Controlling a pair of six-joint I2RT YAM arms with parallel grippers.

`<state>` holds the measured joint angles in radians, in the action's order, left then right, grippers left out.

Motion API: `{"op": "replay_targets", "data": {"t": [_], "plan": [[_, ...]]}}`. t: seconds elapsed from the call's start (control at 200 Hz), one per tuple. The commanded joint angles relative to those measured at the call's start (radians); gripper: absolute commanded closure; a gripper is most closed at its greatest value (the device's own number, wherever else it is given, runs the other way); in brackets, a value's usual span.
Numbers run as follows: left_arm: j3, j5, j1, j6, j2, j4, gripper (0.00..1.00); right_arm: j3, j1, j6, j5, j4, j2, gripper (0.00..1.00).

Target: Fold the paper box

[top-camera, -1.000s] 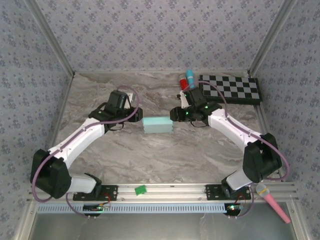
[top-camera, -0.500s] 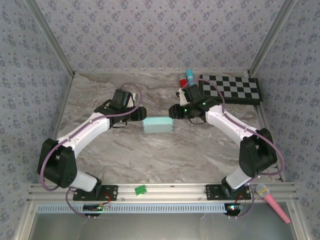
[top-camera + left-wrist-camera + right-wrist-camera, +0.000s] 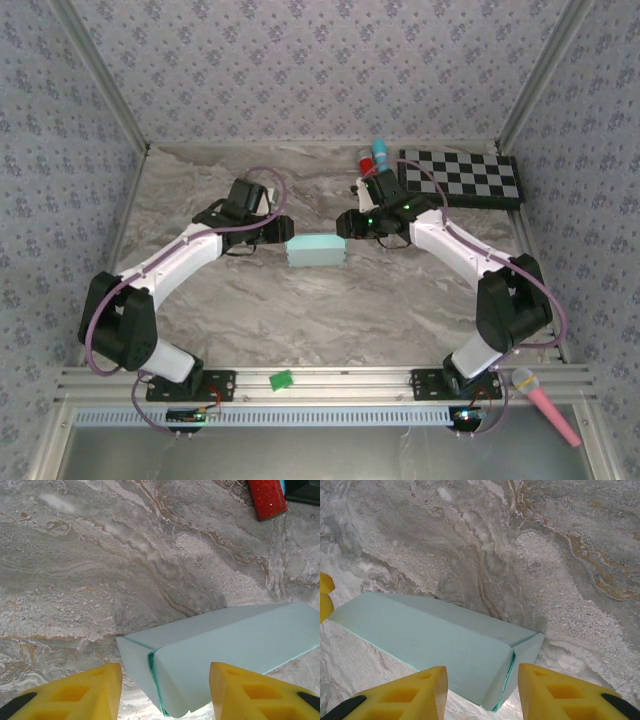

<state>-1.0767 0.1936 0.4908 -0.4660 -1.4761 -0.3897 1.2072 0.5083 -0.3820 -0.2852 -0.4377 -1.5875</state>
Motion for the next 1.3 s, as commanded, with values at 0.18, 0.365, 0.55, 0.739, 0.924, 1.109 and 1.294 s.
{"op": "replay_targets", "data": {"t": [0.18, 0.365, 0.55, 0.739, 0.924, 1.109, 1.294], "plan": [[0.015, 0.029, -0.003, -0.012, -0.005, 0.005, 0.55, -0.006, 0.002, -0.009, -0.016, -0.02, -0.021, 0.57], [0.035, 0.03, -0.003, -0.013, -0.003, 0.006, 0.55, -0.006, 0.009, -0.005, -0.008, -0.024, -0.027, 0.57], [0.053, 0.033, -0.003, -0.011, -0.006, 0.008, 0.57, -0.049, 0.013, -0.004, 0.0, -0.028, -0.031, 0.57], [0.064, 0.031, -0.004, -0.01, -0.006, 0.006, 0.58, -0.058, 0.018, 0.0, 0.012, -0.031, -0.035, 0.57], [0.079, 0.023, -0.003, -0.011, -0.006, 0.005, 0.6, -0.067, 0.022, 0.001, 0.026, -0.032, -0.045, 0.57], [0.097, 0.014, -0.003, -0.014, -0.004, 0.007, 0.61, -0.07, 0.03, 0.004, 0.046, -0.04, -0.053, 0.57], [0.109, 0.011, -0.001, -0.014, -0.008, 0.008, 0.62, -0.079, 0.033, 0.006, 0.056, -0.042, -0.06, 0.57]]}}
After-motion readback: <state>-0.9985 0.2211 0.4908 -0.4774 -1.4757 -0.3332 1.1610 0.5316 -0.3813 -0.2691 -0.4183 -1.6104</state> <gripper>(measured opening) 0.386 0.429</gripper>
